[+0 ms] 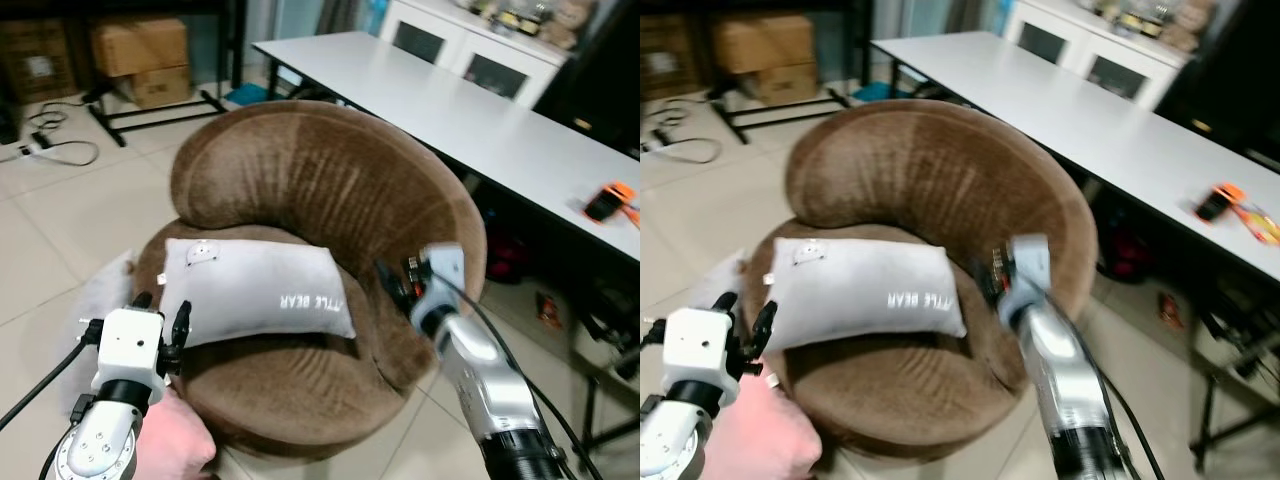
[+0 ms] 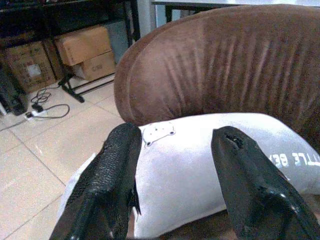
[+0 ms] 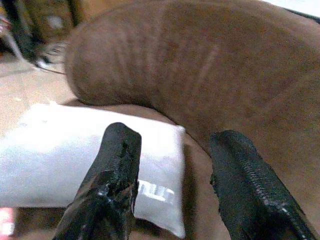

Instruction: Move the pillow to the sofa from floor

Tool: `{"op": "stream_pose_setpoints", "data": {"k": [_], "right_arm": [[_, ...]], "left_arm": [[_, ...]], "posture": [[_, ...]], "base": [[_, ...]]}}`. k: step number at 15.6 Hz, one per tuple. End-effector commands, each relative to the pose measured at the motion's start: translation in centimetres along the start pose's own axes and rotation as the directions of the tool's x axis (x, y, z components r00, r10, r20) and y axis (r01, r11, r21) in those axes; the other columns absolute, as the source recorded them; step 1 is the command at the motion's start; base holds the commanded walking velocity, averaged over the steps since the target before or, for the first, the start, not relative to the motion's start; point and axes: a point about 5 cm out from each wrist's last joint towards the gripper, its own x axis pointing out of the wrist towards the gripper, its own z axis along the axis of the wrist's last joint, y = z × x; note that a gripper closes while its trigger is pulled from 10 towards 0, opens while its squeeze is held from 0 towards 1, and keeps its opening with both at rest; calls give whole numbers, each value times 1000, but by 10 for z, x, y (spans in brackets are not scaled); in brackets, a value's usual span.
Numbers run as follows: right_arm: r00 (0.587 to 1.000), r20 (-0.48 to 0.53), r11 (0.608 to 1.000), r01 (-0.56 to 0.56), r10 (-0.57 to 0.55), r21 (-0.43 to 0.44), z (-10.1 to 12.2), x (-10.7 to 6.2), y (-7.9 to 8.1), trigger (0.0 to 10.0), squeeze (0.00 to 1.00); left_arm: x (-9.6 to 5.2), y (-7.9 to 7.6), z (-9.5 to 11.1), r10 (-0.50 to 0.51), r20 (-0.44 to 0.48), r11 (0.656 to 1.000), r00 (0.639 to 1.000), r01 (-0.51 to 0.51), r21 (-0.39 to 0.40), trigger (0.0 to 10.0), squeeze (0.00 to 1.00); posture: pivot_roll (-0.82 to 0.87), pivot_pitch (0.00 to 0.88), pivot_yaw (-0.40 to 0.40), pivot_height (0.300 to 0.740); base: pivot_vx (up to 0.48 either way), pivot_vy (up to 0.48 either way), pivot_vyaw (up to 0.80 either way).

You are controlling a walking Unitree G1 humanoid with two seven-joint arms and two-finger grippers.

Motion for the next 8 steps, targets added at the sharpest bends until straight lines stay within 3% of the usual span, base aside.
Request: {"op": "stream_pose_setpoints", "data": {"k": [1,5,8], "right_arm": [[999,36,998,41,-40,-40,10,-4,-7,10000,0],[997,-15,997,73,-74,-22,9,-20,0,10000,0],[993,-57,992,100,-105,-82,5,-21,-6,10000,0]], "left_arm": [[0,-8,1,-14,14,1000,1000,14,-6,10000,0],[-6,-11,-3,-10,15,1000,1000,10,12,10000,0],[-8,-13,-5,-18,15,1000,1000,18,20,10000,0]], "posture": [[129,0,-188,740],[146,0,-203,740],[145,0,-196,740]], "base": [[0,0,0],[-260,0,0],[-162,0,0]]}}
